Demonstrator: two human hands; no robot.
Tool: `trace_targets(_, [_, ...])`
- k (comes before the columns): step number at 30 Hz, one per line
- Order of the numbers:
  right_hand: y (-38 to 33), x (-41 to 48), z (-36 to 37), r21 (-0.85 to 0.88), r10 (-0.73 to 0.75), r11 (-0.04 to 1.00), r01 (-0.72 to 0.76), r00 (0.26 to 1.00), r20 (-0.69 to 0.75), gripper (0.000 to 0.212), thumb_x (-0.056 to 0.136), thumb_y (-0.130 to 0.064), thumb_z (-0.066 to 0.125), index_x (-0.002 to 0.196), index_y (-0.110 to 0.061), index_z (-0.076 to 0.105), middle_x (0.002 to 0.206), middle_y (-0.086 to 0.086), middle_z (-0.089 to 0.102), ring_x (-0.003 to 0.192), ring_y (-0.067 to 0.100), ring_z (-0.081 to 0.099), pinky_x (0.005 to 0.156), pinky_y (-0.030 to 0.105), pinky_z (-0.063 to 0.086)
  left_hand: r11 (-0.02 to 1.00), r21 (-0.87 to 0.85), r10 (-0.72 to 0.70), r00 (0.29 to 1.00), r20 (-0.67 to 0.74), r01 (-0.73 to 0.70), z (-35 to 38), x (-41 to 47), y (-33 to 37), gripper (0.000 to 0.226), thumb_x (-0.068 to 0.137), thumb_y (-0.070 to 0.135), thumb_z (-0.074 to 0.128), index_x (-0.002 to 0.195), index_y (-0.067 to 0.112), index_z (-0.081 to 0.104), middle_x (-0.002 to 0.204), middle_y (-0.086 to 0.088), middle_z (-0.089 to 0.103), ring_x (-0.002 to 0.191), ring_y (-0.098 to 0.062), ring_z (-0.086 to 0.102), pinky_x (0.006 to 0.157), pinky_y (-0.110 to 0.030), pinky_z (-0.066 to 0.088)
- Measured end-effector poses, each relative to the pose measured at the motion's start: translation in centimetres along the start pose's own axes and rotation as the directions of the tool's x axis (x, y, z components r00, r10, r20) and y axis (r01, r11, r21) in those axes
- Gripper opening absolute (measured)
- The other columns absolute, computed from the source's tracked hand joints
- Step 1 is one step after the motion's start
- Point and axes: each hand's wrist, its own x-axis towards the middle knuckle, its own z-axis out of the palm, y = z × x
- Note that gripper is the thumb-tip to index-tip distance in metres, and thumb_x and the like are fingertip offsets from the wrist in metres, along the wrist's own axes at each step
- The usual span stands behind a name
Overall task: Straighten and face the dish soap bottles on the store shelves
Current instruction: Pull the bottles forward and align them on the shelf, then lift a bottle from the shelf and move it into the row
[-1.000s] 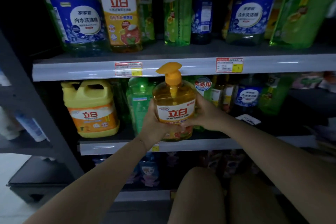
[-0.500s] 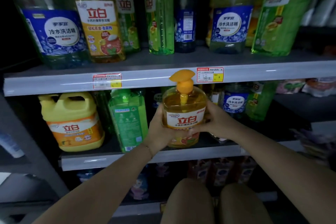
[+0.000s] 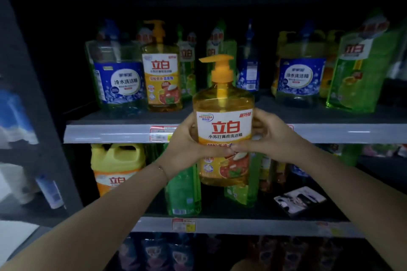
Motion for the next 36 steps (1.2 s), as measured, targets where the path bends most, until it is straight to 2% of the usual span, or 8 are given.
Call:
trace_targets(10, [-4.8,5.3,-2.9,0.008,-0.144,0.989,0.147,0.981,-0.131,0.063,0.068,-0.024,0.078,0.123,-0.031,0.049,0.113,-0.019,0.061,0.103,-0.005,0.058,0.081,0.011,0.049,0.989,0.119,0.096,0.993,-0.062,-0.089,-2.8,5.6,6.8,0.080,0.044,0.018,0.094,0.115,0.021,0.059,0.106,0.005,0.072,0.101,-0.011,0.068,0.079,-0.027,0.058])
trace_targets(17, [-3.0,9.1,-3.1,0.078,-0.087,0.992,0.102,0.982,-0.170,0.056,0.078,-0.014,0.074,0.128,-0.026,0.052,0.114,-0.015,0.061,0.109,0.000,0.055,0.090,0.023,0.047,0.991,0.132,0.019,0.995,-0.096,-0.006,-3.1,9.5,5.6,0.073,0.062,0.011,0.088,0.126,0.019,0.054,0.111,0.004,0.069,0.102,-0.010,0.065,0.076,-0.023,0.057])
trace_targets(22, [-1.3,11.3,-2.7,0.081,-0.017,0.996,0.029,0.988,-0.152,0.050,0.081,-0.011,0.071,0.125,-0.029,0.054,0.112,-0.017,0.061,0.117,0.008,0.053,0.103,0.041,0.045,0.987,0.154,-0.034,0.996,-0.083,0.046,-3.5,11.5,4.6,0.078,0.063,0.013,0.087,0.131,0.018,0.050,0.120,0.001,0.065,0.108,-0.015,0.063,0.090,-0.037,0.055])
trace_targets(26, [0.2,12.6,-1.7,0.127,0.016,0.992,0.011,0.978,-0.207,0.049,0.085,-0.011,0.068,0.128,-0.027,0.052,0.125,-0.005,0.060,0.122,0.015,0.052,0.101,0.047,0.046,0.986,0.148,-0.059,0.992,-0.115,0.076,-3.1,12.3,3.0,0.078,0.069,0.022,0.084,0.135,0.021,0.043,0.127,0.001,0.061,0.112,-0.016,0.059,0.096,-0.041,0.051])
trace_targets(30, [0.3,13.2,-0.1,-0.097,0.013,0.994,-0.056,0.916,-0.401,0.045,0.089,-0.017,0.064,0.130,-0.016,0.046,0.108,-0.001,0.060,0.099,0.016,0.061,0.082,0.032,0.053,0.967,0.241,-0.056,0.992,-0.111,0.081,-2.6,12.7,2.8,0.090,0.075,0.033,0.080,0.145,0.023,0.024,0.133,0.004,0.053,0.115,-0.011,0.054,0.096,-0.033,0.047])
trace_targets(32, [0.1,12.9,0.7,-0.301,-0.109,0.951,-0.064,0.844,-0.525,0.035,0.089,-0.016,0.064,0.118,-0.015,0.044,0.101,-0.002,0.055,0.089,0.017,0.059,0.072,0.033,0.051,0.957,0.278,-0.077,0.996,-0.032,0.083,-3.3,12.4,3.1,0.087,0.081,0.022,0.076,0.148,0.027,0.020,0.125,0.011,0.052,0.111,-0.007,0.051,0.094,-0.028,0.044])
trace_targets(34, [-0.4,12.5,1.8,-0.497,-0.266,0.867,-0.036,0.810,-0.523,0.029,0.088,-0.013,0.062,0.111,-0.015,0.044,0.106,0.001,0.053,0.091,0.020,0.057,0.070,0.037,0.051,0.926,0.369,-0.085,0.996,-0.014,0.084,-4.6,11.6,3.3,0.074,0.088,0.015,0.067,0.148,0.027,0.026,0.119,0.013,0.049,0.110,-0.006,0.047,0.091,-0.024,0.041])
trace_targets(36, [-1.6,12.4,3.5,-0.599,-0.390,0.796,0.086,0.830,-0.399,0.022,0.088,-0.012,0.058,0.108,-0.013,0.048,0.108,0.004,0.053,0.092,0.020,0.055,0.068,0.036,0.048,0.876,0.481,0.028,0.992,-0.124,0.035,-6.4,11.1,2.8,0.057,0.089,0.017,0.064,0.141,0.022,0.040,0.120,0.007,0.051,0.111,-0.010,0.050,0.087,-0.023,0.043])
